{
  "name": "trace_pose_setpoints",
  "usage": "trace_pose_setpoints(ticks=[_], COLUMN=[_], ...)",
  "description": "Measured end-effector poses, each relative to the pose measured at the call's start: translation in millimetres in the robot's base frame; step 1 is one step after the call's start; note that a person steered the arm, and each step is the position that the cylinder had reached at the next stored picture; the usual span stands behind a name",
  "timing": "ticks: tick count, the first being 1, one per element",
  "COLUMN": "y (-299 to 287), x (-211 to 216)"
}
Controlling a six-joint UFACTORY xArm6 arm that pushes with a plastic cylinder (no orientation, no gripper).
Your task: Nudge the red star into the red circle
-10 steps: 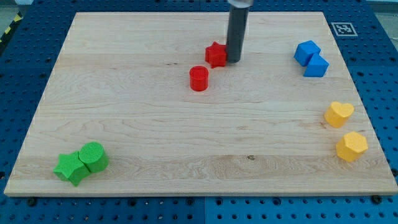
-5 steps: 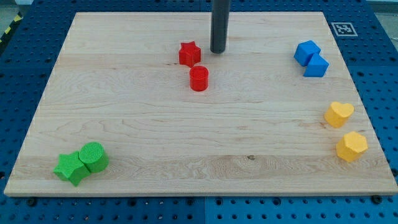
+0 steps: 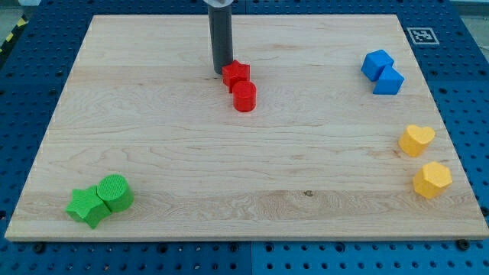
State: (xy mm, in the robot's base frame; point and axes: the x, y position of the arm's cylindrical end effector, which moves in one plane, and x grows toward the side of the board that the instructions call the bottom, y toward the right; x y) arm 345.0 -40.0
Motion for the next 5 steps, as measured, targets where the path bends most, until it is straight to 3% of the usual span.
trace_pose_setpoints(ticks=[3,5], y=[16.7,17.4], x=[15.2,-33.3])
